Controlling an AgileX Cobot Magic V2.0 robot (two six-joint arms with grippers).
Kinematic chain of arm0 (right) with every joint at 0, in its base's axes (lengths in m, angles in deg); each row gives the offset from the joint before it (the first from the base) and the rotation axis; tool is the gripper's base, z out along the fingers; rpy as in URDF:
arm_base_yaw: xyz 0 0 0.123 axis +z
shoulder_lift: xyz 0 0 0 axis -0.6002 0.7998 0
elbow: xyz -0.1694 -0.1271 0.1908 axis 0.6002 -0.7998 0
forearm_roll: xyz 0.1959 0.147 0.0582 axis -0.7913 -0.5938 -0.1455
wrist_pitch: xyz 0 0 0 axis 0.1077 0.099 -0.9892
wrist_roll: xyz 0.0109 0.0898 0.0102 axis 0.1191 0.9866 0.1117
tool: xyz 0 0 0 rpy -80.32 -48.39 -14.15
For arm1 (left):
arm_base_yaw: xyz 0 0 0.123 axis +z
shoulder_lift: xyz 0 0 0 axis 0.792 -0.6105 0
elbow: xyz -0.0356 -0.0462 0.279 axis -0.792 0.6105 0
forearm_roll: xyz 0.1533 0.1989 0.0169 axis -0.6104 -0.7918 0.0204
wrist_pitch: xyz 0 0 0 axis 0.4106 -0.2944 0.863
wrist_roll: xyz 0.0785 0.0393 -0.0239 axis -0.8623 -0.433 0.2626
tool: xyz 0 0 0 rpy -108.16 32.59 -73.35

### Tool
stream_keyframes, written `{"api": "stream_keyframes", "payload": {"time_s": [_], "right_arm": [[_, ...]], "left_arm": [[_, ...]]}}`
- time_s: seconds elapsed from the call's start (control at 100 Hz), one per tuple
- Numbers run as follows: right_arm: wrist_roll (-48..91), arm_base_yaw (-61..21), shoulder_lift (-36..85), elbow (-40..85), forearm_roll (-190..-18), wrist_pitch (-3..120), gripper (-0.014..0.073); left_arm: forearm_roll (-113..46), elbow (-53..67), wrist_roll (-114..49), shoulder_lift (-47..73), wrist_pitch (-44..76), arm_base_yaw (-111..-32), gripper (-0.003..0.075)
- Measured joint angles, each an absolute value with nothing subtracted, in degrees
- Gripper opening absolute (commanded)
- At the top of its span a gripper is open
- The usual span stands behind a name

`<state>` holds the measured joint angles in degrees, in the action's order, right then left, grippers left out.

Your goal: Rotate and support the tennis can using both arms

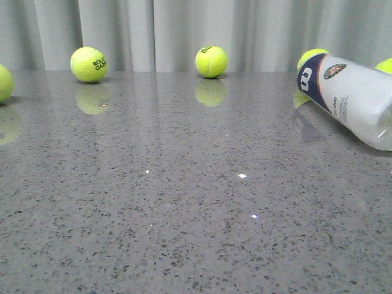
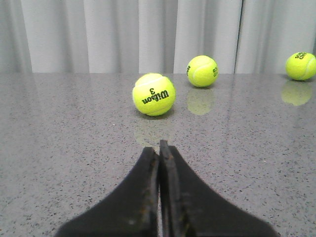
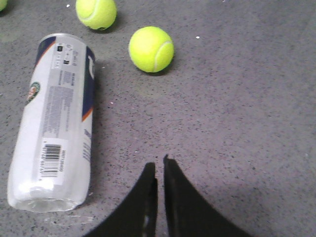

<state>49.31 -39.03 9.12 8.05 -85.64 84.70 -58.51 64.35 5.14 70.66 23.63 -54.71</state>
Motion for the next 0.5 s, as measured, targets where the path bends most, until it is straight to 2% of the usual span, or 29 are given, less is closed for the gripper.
{"api": "stream_keyframes", "payload": {"time_s": [0.11, 0.19, 0.3, 0.5], "right_arm": [[48.6, -36.8, 15.0, 12.4, -87.5, 85.5, 0.0522], [48.3, -35.2, 19.1, 15.0, -88.1, 85.5, 0.0664], [48.3, -33.2, 24.8, 18.7, -88.8, 86.1, 0.0635], [48.3, -30.8, 35.4, 26.5, -92.8, 91.8, 0.0634]], "left_arm": [[-58.5, 64.3, 5.1, 70.7, 23.6, -54.7, -0.0018], [-58.5, 64.3, 5.1, 70.7, 23.6, -54.7, -0.0018], [-58.5, 64.3, 5.1, 70.7, 23.6, -54.7, -0.0018], [-58.5, 64.3, 5.1, 70.7, 23.6, -54.7, -0.0019]]}}
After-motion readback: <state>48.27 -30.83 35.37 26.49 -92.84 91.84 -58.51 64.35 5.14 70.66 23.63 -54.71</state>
